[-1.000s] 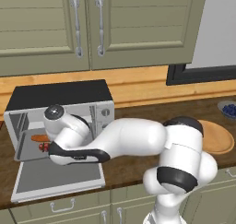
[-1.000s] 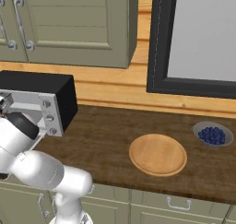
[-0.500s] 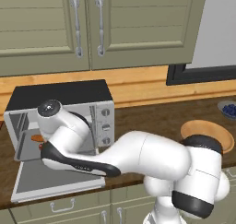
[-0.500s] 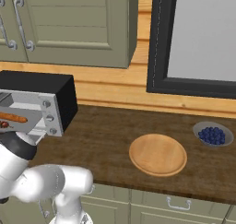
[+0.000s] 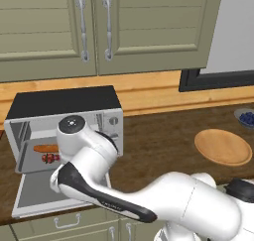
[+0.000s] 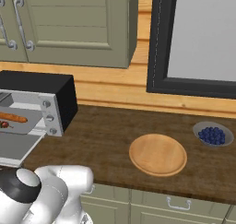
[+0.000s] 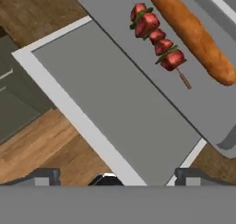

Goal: Pick up the kebab skewer and baguette bread, and place them inside the toaster oven. Close the toaster oven door and start by setting the timer.

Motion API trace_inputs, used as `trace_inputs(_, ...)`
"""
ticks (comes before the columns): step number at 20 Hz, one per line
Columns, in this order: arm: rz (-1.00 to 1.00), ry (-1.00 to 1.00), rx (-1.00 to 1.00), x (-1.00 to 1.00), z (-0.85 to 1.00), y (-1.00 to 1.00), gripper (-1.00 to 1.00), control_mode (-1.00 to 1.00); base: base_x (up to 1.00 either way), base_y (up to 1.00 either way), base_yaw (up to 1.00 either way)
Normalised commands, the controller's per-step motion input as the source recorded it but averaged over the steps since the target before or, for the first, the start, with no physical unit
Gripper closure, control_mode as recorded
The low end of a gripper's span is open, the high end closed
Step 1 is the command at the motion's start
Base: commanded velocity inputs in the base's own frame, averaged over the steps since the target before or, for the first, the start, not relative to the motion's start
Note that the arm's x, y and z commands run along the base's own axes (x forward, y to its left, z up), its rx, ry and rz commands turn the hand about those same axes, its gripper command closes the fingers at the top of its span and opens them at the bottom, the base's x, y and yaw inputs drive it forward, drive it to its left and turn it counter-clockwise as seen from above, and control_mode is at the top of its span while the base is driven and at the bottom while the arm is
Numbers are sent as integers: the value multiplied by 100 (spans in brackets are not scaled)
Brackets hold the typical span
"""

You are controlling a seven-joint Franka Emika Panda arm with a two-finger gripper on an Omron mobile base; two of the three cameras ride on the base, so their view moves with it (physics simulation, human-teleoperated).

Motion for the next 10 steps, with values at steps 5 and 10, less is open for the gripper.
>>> trace_inputs(5, -36, 3, 12, 0, -27, -33, -100, -100, 0, 0, 0)
trace_inputs(10, -39, 0, 11, 6, -48, -2, -100, -100, 0, 0, 0)
